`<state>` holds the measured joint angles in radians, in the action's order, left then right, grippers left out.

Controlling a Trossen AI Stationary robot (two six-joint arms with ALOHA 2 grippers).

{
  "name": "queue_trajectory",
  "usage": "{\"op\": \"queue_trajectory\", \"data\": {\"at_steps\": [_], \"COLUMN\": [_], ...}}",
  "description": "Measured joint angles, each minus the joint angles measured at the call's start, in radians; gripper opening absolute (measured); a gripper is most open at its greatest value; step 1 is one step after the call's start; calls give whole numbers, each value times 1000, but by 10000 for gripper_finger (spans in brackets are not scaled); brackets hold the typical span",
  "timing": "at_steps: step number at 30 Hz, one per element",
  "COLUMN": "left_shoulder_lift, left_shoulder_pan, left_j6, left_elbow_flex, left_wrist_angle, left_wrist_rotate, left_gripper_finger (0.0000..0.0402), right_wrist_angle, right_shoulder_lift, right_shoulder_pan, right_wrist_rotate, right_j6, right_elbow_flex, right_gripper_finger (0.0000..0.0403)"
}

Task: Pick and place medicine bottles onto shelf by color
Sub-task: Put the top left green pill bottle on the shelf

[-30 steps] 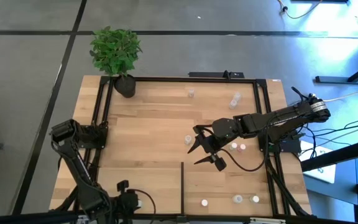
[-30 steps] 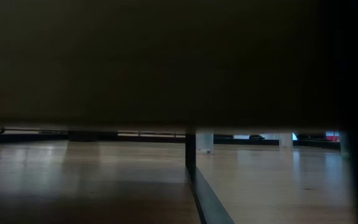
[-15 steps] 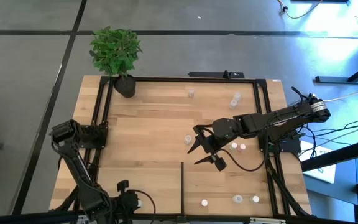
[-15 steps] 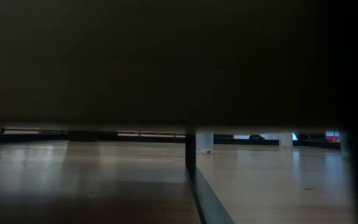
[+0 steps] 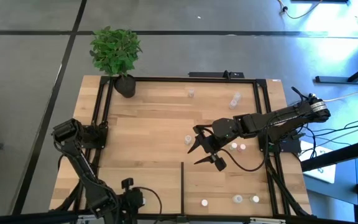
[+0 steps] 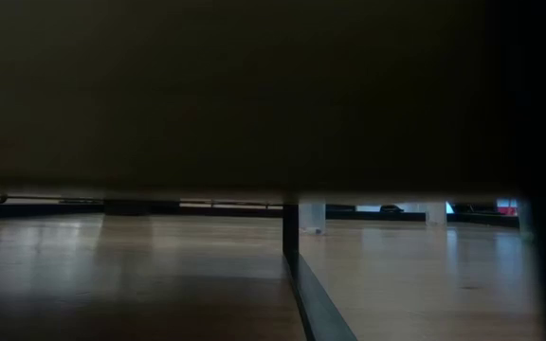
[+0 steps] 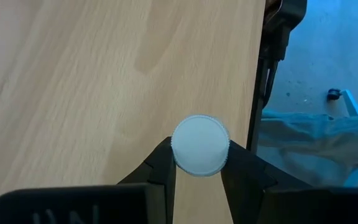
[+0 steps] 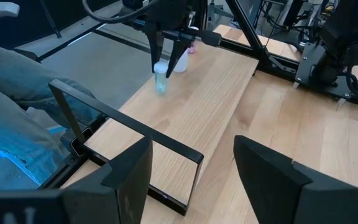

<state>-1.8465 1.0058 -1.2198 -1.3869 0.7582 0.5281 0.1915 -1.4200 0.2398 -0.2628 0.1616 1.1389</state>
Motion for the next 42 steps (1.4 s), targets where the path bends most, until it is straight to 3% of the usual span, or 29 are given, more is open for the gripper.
{"op": "queue_trajectory", "data": {"at_steps": [31,42], "left_shoulder_lift": [-25,-31], "left_shoulder_pan": [10,10], "left_j6": [1,0], "left_elbow_flex": [2,5], "left_wrist_angle": [-13,-2], "left_wrist_rotate": [-11,-29], "left_gripper_finger": [89,150], "right_wrist_angle": [0,0], "right_shoulder_lift": [0,0], "right_shoulder_pan": [0,0], "right_wrist_rotate": [0,0], "right_j6": [0,0], "right_elbow_flex": [0,0], "right_gripper_finger": [228,228]}}
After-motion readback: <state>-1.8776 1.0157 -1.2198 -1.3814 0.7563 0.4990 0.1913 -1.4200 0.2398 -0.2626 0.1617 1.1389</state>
